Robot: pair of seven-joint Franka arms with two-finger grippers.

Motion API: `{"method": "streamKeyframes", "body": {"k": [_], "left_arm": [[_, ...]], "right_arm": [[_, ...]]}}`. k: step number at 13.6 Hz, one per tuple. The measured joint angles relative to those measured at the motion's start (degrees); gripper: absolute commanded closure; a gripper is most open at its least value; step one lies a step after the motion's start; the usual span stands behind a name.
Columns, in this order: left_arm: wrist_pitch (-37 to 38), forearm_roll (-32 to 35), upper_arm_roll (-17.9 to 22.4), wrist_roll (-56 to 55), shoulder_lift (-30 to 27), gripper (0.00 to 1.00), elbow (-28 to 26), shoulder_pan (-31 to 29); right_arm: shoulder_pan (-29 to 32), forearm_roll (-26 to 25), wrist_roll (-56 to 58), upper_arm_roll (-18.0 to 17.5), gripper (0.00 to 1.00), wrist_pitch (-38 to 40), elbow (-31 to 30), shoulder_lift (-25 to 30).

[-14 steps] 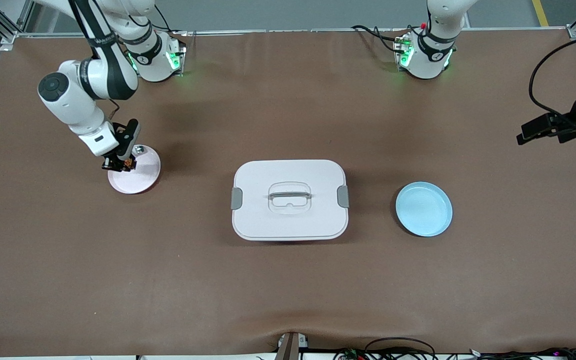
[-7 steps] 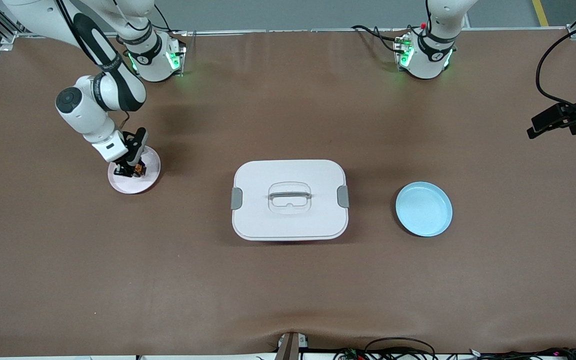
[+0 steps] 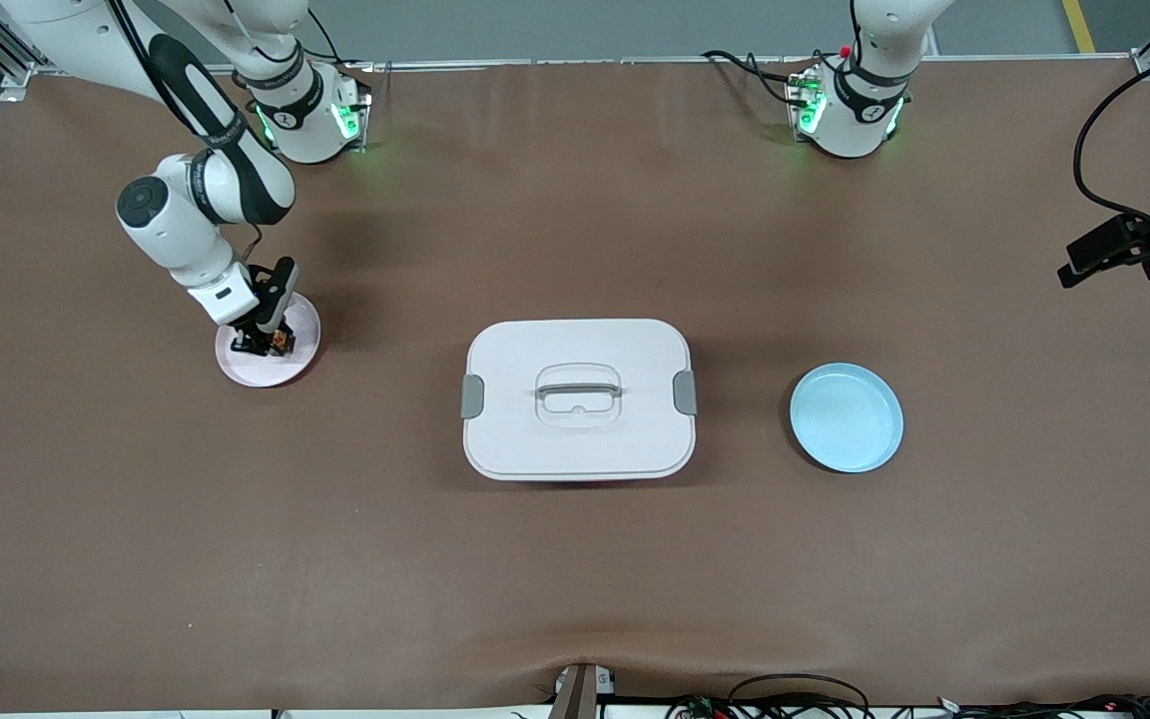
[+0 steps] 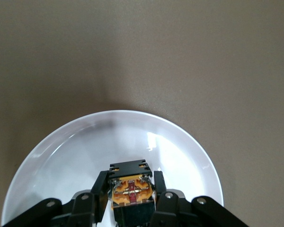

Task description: Transfer orange switch to right arm and place

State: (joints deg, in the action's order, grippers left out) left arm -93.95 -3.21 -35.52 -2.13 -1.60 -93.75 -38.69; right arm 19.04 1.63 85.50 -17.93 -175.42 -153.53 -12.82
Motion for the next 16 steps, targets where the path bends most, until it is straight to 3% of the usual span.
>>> {"method": "streamKeyframes", "body": {"k": [1,2,4,8,10,12,16], "left_arm": [[-0.15,-0.02,0.05,0.04,0.12,0.00,-0.01,0.51],[-0.19,-0.02,0.68,0.03,0.26,0.00,-0.02,1.89],[-0.26,-0.03,7.19,0.01,0.48,0.00,-0.11,9.57],[-0.27,-0.02,26.20,0.02,0.54,0.00,-0.21,28.49],[-0.27,-0.02,32.21,0.01,0.54,0.00,-0.26,34.72],[-0.27,-0.02,35.11,0.01,0.54,0.00,-0.33,37.63],[-0.27,-0.02,35.40,0.01,0.54,0.00,-0.41,37.97]], "right_arm": [[0.01,0.00,0.02,0.00,0.24,-1.38,0.04,-0.82],[0.08,0.00,0.01,0.01,0.00,-1.90,0.13,-0.99],[0.48,0.00,0.01,0.03,0.00,-1.83,0.15,-1.45],[1.48,0.00,0.01,0.01,0.00,-1.46,0.90,-2.21],[1.48,0.00,0.01,-0.12,0.00,1.78,2.27,-2.16],[1.48,0.00,0.01,-0.13,0.00,7.75,4.84,-1.29],[1.53,0.10,-0.81,-0.12,0.00,26.35,11.83,5.09]]}}
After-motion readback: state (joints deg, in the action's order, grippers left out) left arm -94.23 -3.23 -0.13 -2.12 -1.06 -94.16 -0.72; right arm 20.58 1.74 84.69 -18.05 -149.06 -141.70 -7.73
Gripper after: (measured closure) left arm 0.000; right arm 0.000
